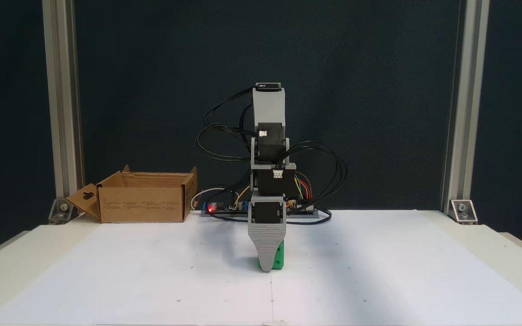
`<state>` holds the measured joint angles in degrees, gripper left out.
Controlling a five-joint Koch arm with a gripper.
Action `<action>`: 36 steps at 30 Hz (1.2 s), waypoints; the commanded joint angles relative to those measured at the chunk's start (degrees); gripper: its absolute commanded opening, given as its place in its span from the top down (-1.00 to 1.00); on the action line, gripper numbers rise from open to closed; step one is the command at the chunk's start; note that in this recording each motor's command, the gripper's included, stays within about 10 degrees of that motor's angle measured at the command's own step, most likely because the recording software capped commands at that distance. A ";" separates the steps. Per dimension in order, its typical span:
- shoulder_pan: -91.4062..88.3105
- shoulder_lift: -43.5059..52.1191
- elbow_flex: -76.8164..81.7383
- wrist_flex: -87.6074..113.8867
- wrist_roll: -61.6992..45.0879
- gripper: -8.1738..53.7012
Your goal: Grasp a green dice and put it in the bin.
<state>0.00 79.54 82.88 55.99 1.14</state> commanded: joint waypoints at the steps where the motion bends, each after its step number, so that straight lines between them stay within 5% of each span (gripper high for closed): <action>1: -0.79 2.81 -1.05 5.45 3.43 0.35; 14: 3.60 17.75 -13.80 26.54 3.43 0.35; 36: 10.99 19.07 -27.33 34.01 3.08 0.35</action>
<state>10.11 96.50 59.68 88.59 1.14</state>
